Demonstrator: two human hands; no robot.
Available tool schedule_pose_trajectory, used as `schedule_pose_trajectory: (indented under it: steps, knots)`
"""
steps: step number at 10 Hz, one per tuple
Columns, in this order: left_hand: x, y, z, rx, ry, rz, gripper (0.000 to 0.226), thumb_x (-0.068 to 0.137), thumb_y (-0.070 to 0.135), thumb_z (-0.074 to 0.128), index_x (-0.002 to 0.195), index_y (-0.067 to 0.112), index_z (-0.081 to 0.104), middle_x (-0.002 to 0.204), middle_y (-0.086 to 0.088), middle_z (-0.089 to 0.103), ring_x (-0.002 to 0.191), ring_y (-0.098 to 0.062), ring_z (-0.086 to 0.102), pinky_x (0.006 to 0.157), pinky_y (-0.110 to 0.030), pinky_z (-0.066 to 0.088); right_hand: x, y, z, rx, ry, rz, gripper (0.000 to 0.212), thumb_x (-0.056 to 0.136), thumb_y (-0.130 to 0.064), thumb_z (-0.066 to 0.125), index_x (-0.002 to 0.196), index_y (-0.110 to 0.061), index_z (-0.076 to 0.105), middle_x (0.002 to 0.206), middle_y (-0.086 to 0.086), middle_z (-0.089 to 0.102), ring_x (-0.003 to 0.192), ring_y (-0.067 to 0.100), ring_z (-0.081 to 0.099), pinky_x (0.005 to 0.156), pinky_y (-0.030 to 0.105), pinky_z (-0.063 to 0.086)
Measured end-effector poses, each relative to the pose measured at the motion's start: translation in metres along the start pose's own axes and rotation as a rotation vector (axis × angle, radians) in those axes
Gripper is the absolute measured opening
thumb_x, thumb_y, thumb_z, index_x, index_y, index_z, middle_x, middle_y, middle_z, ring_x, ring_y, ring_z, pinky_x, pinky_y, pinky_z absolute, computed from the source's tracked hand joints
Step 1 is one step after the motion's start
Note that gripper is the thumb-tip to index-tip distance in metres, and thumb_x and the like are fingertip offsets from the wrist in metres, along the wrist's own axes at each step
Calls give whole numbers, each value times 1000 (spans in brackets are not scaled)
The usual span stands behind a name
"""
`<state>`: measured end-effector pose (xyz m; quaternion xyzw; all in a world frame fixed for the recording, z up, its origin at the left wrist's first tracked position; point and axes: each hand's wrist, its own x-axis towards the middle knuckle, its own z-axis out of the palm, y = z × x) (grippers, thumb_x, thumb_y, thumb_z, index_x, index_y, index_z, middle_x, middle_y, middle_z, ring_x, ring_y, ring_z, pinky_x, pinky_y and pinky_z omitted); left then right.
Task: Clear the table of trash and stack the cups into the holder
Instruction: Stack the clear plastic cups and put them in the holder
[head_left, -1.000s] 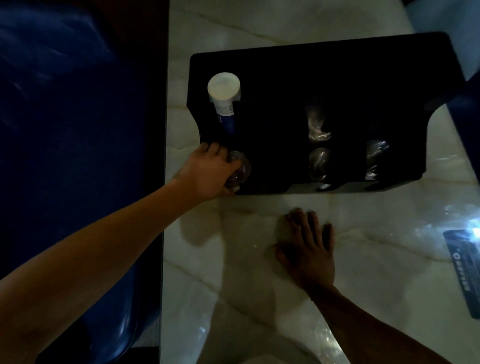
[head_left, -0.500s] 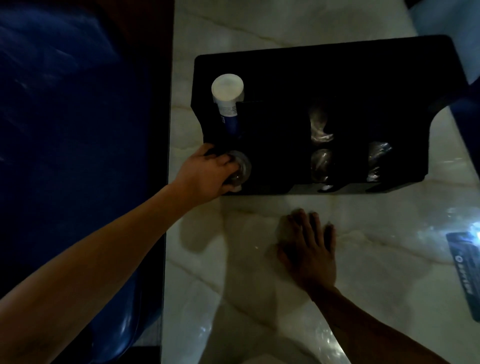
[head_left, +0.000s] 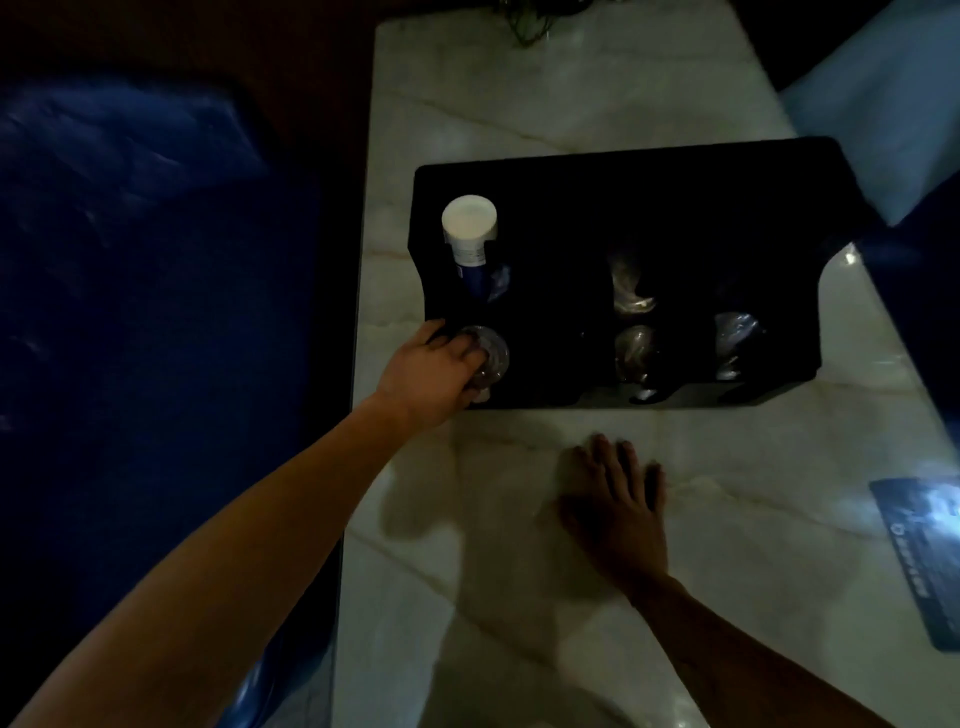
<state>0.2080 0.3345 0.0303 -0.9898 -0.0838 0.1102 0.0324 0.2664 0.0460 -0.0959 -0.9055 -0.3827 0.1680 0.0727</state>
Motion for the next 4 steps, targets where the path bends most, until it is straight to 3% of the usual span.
schedule_pose_trajectory:
  steps: [1, 2, 3, 4]
  knots:
    - [-7, 3, 0, -58, 24, -48, 58, 93, 47, 48, 141, 16, 43, 151, -9, 41, 133, -28, 43, 121, -36, 10, 2, 1, -17, 16, -47, -13, 71, 92, -59, 40, 153, -37, 10, 163, -7, 8, 151, 20, -1, 120, 49, -4]
    - [-16, 9, 0, -123, 65, -98, 56, 90, 42, 55, 138, 13, 47, 147, -12, 45, 132, -31, 45, 121, -37, 15, 6, 4, -36, 70, -76, -14, 63, 93, -50, 46, 150, -35, 23, 161, -6, 20, 149, 19, 11, 120, 46, 9]
    - [-36, 20, -4, -292, 204, -229, 46, 87, 29, 60, 130, 13, 55, 140, -11, 52, 124, -32, 50, 112, -42, 36, 8, 5, -63, 96, -118, 3, 58, 93, -43, 51, 147, -32, 33, 157, -4, 30, 142, 21, 30, 113, 41, 30]
    - [-61, 38, 3, -420, 304, -337, 41, 88, 27, 58, 127, 15, 56, 137, -8, 53, 120, -29, 53, 102, -43, 45, 3, 6, -75, 59, -197, 11, 55, 94, -41, 50, 146, -30, 37, 154, -2, 36, 136, 23, 39, 107, 40, 39]
